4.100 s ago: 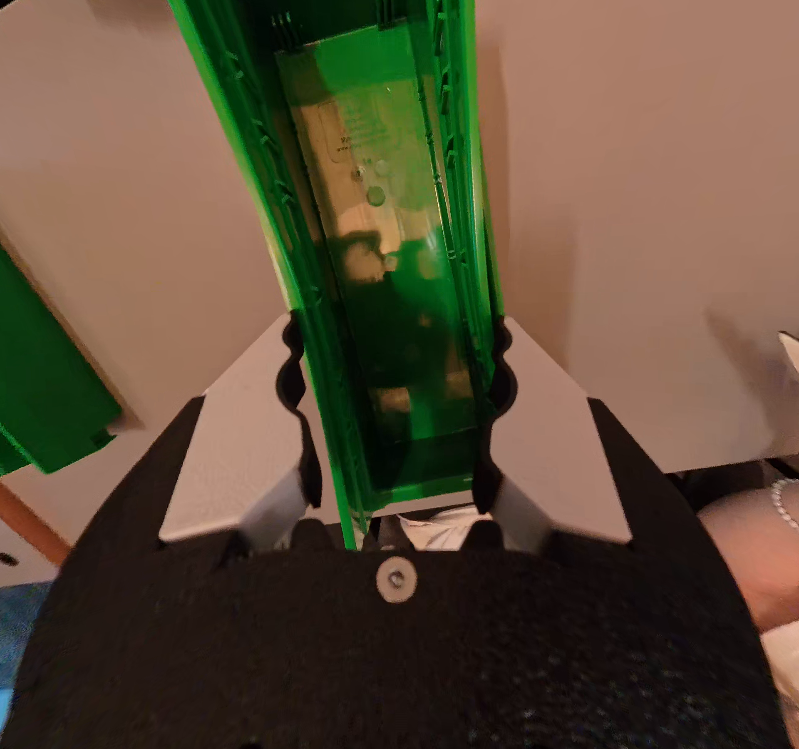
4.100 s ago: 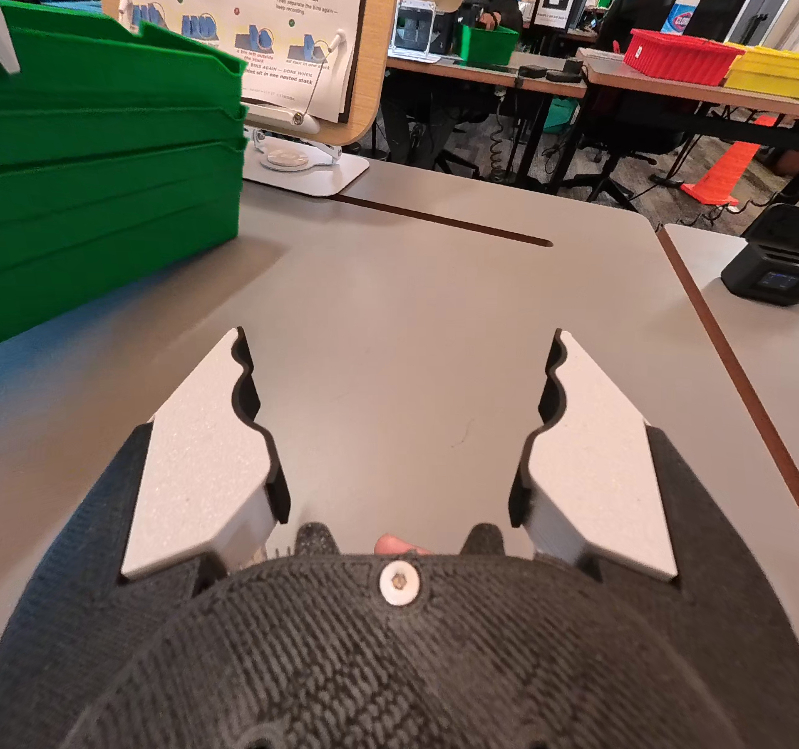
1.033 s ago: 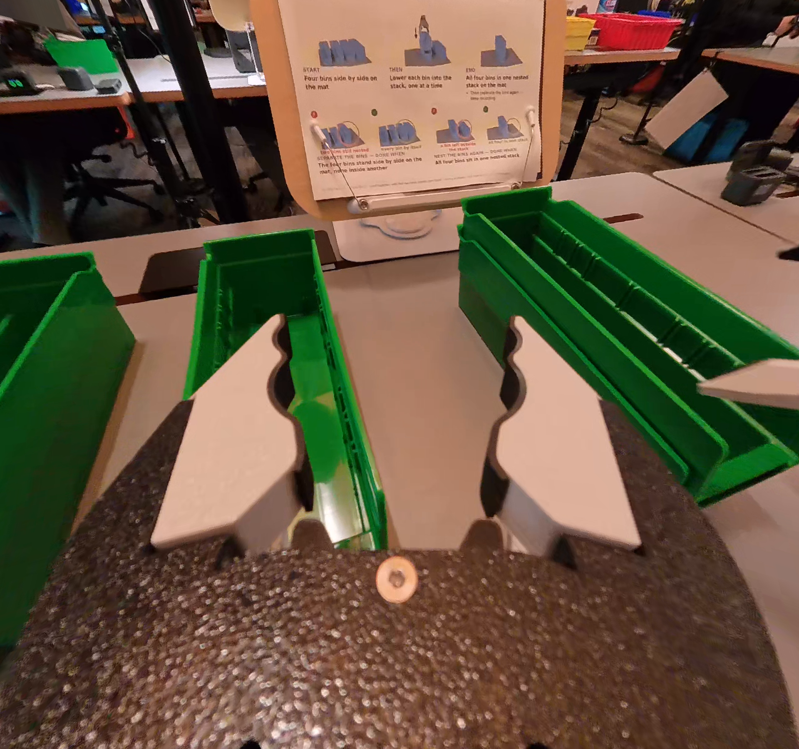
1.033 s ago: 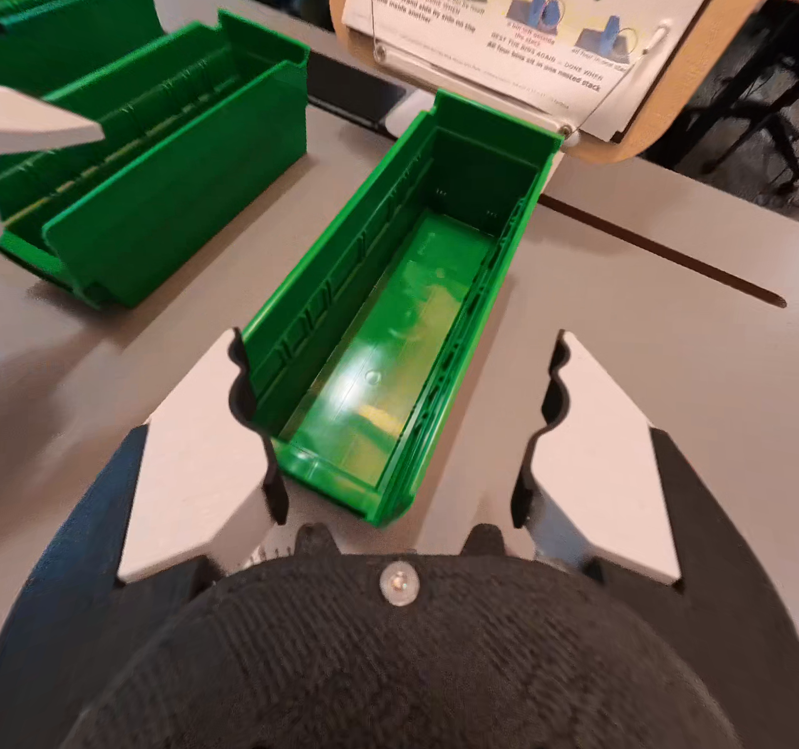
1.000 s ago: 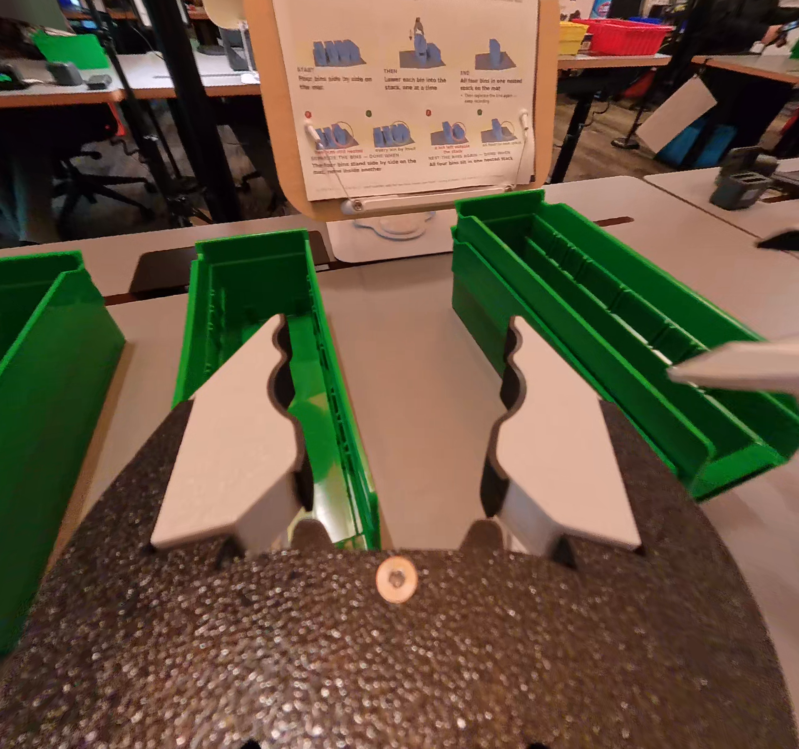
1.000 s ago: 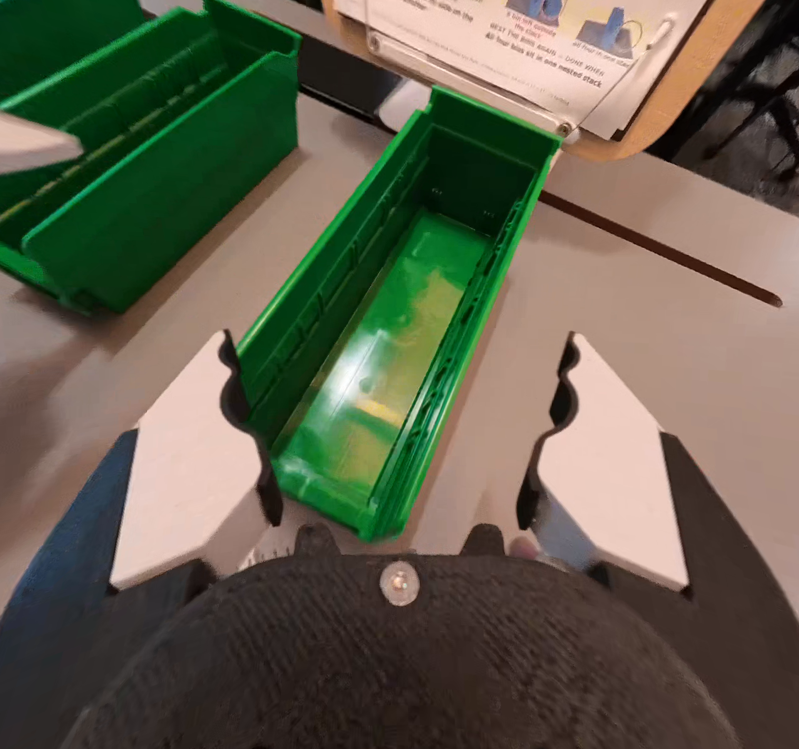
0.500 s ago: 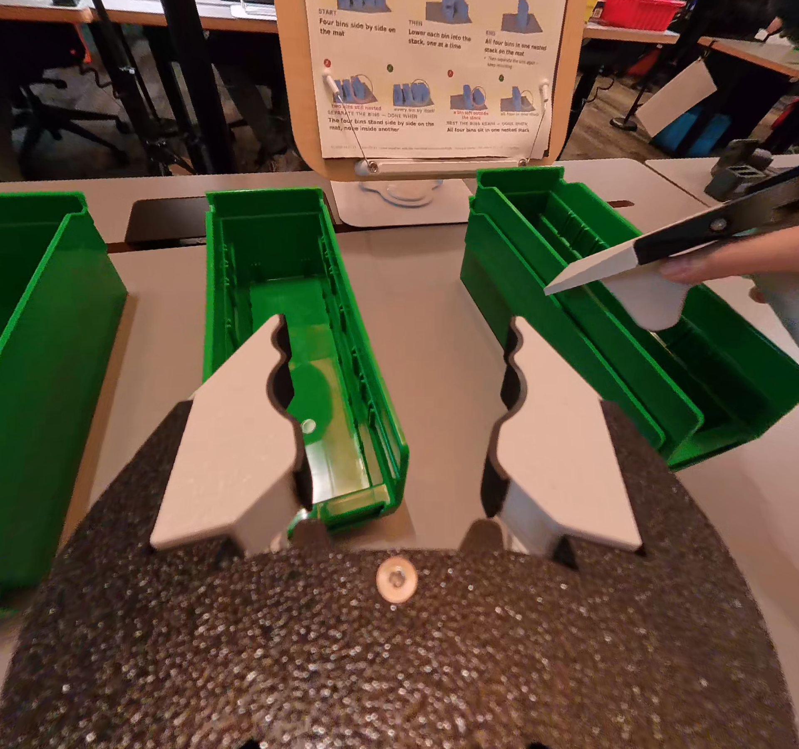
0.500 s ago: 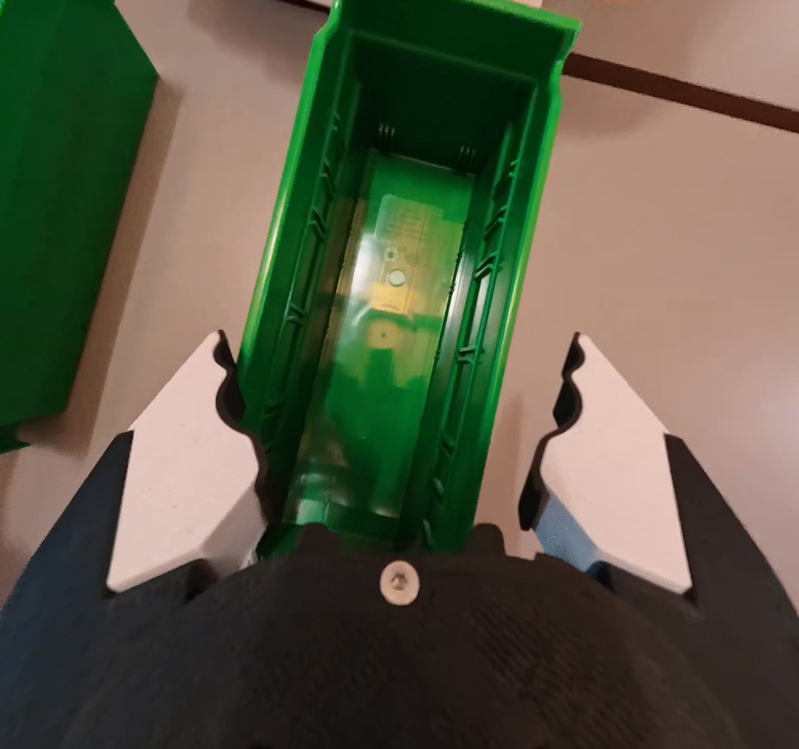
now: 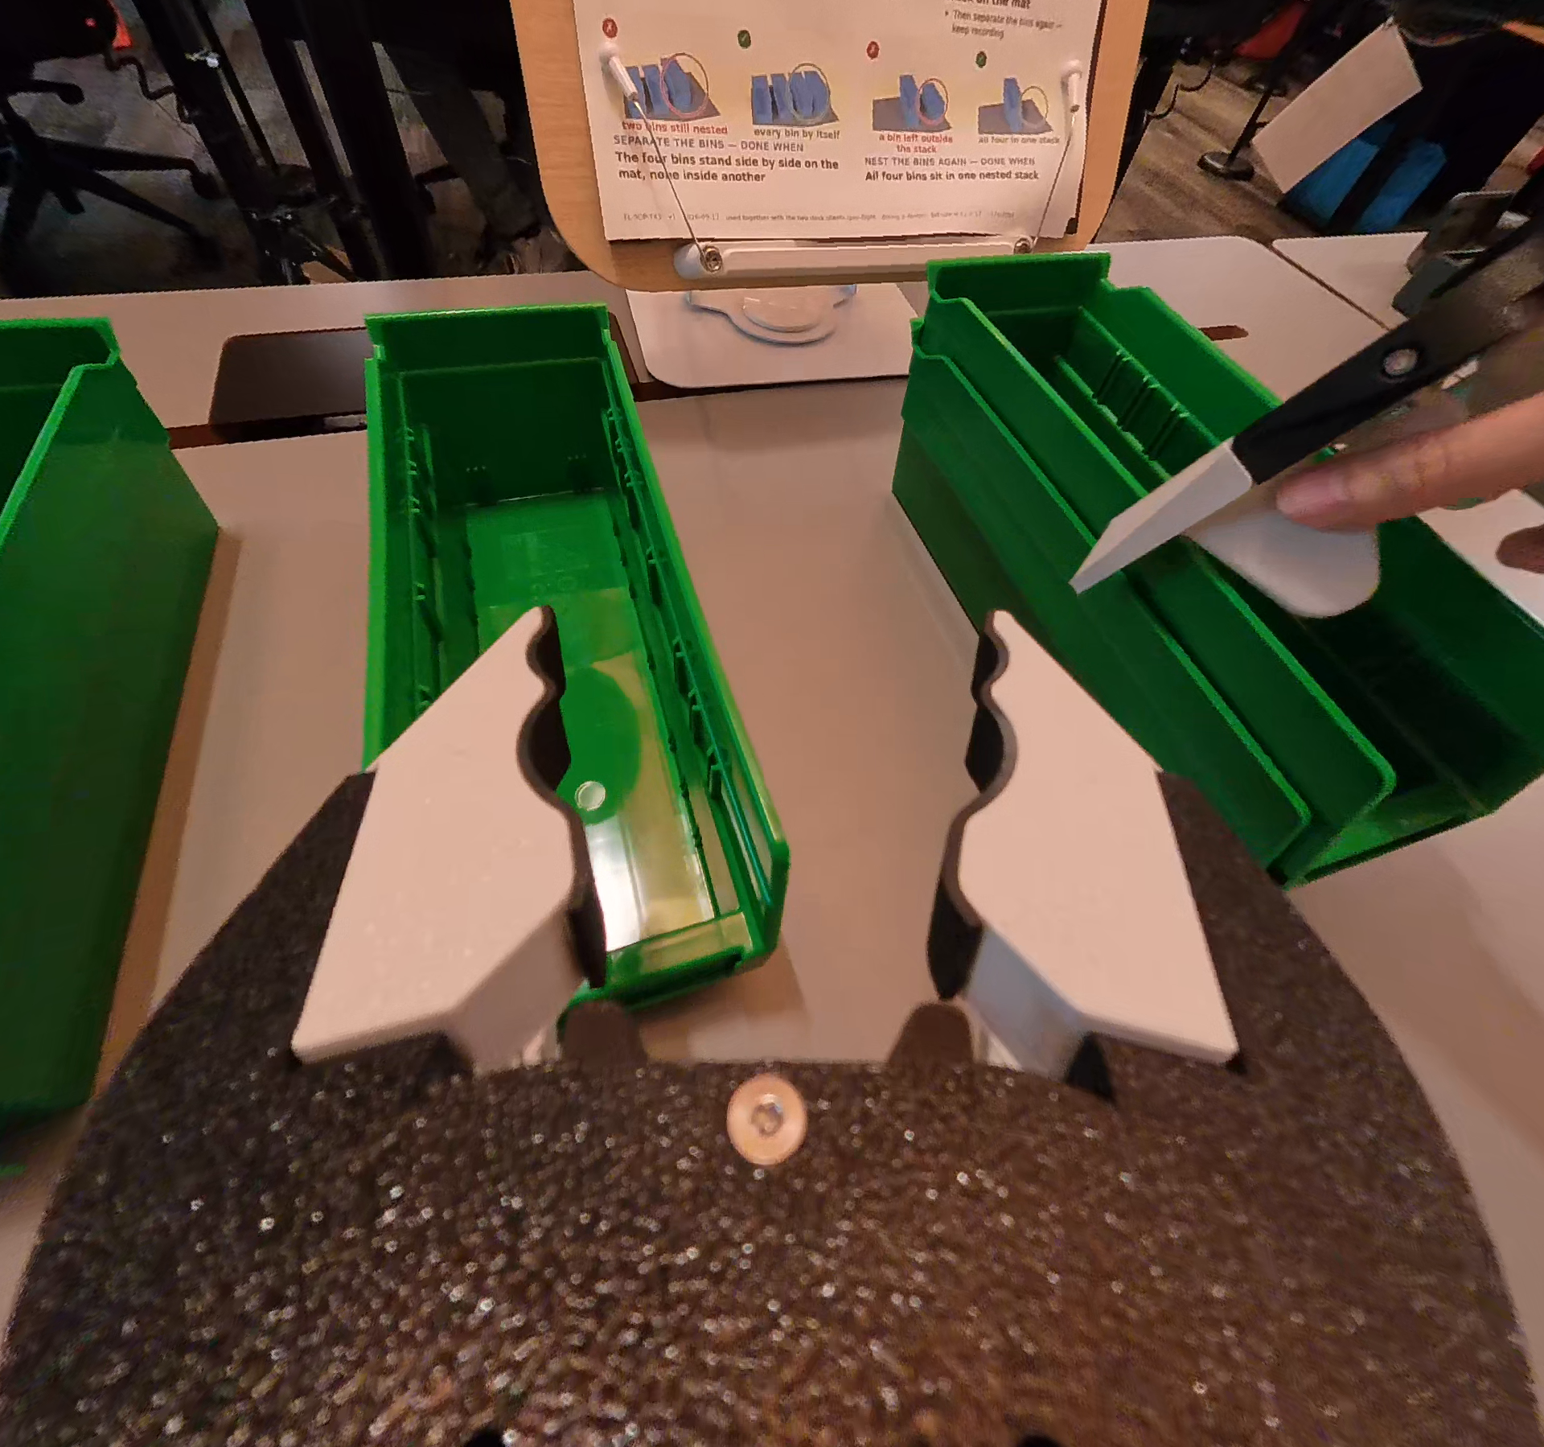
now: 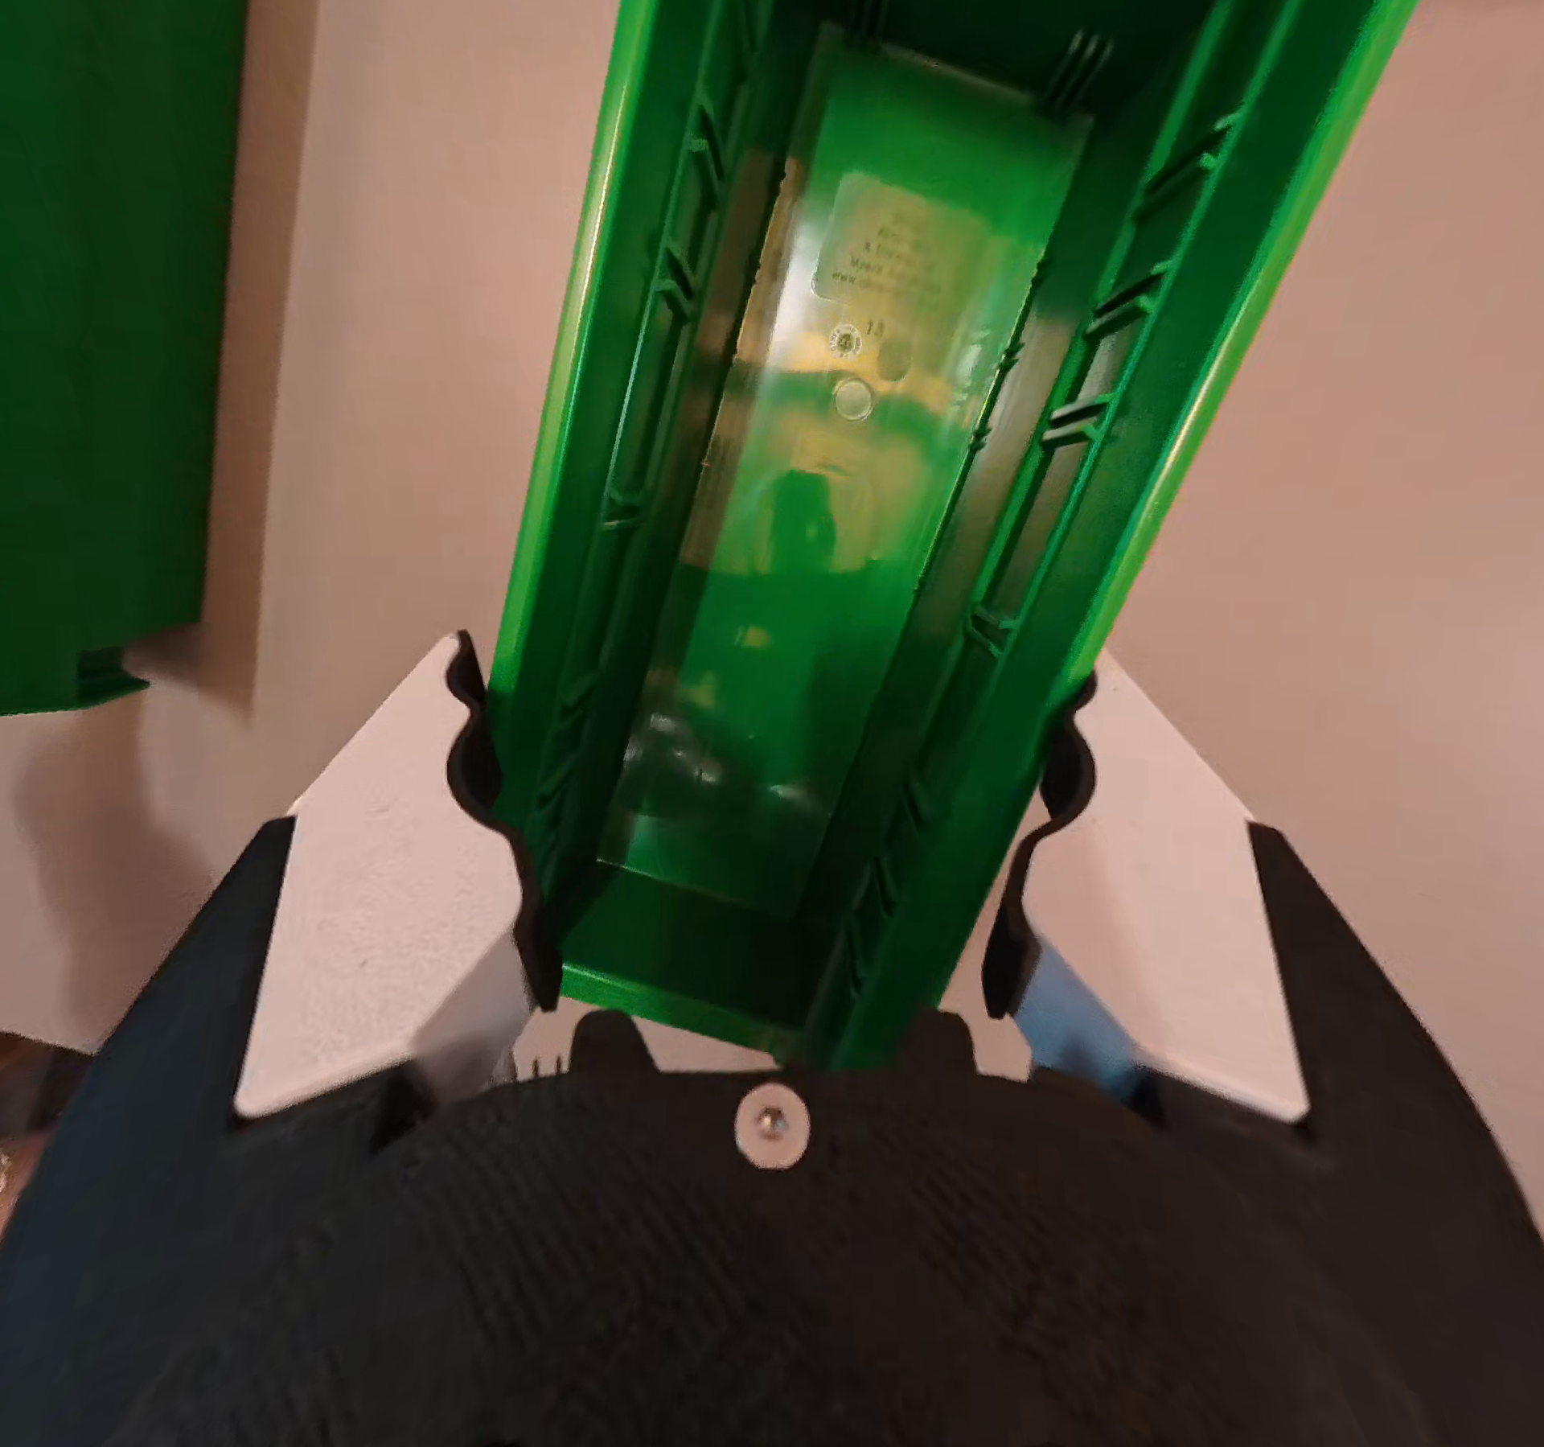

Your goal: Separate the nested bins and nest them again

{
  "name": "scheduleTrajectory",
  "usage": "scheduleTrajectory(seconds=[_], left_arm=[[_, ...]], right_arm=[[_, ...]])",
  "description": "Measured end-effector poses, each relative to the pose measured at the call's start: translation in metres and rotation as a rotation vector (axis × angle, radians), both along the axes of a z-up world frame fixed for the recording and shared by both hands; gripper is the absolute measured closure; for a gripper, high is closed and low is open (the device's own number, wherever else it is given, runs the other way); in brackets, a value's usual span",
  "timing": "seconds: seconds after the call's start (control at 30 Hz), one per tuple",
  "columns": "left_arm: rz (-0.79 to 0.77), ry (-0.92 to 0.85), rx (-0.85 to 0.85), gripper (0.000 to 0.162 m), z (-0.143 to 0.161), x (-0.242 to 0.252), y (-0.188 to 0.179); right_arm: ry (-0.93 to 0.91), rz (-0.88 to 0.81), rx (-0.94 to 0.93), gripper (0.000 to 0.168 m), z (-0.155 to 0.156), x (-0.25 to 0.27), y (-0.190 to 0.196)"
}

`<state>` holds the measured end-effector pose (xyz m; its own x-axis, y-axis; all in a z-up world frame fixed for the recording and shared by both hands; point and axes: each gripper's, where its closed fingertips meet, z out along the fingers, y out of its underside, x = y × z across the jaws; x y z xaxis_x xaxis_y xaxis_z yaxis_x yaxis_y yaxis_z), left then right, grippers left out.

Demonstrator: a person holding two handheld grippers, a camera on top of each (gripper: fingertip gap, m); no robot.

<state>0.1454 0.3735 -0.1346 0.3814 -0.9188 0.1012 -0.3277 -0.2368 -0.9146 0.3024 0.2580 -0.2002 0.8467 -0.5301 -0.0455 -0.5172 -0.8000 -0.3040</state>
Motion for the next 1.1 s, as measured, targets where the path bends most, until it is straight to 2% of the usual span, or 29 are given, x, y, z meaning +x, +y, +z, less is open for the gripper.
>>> scheduleTrajectory(seconds=[0.27, 0.4, 0.7, 0.83, 0.93, 1.0, 1.1], left_arm=[[-0.019, 0.029, -0.005, 0.066, -0.007, 0.006, -0.005], [-0.026, 0.082, -0.004, 0.066, -0.017, 0.007, -0.005], [-0.037, 0.047, 0.016, 0.068, -0.008, 0.015, -0.015], [-0.016, -0.046, 0.06, 0.068, 0.005, 0.023, -0.02], [-0.047, -0.179, 0.197, 0.074, 0.028, 0.029, -0.03], [-0.069, -0.252, 0.284, 0.085, 0.037, 0.033, -0.039], [-0.051, -0.298, 0.364, 0.083, 0.037, 0.04, -0.042]], right_arm=[[0.055, -0.002, -0.087, 0.042, 0.003, 0.003, -0.01], [0.092, 0.004, -0.139, 0.04, 0.003, 0.001, -0.015], [0.136, 0.05, -0.179, 0.049, 0.005, 0.004, -0.023], [0.135, 0.055, -0.159, 0.043, 0.005, 0.006, -0.023], [0.11, 0.101, -0.165, 0.041, 0.004, 0.006, -0.022], [0.092, 0.145, -0.153, 0.044, 0.005, 0.007, -0.019], [0.098, 0.163, -0.141, 0.049, 0.005, 0.006, -0.016]])
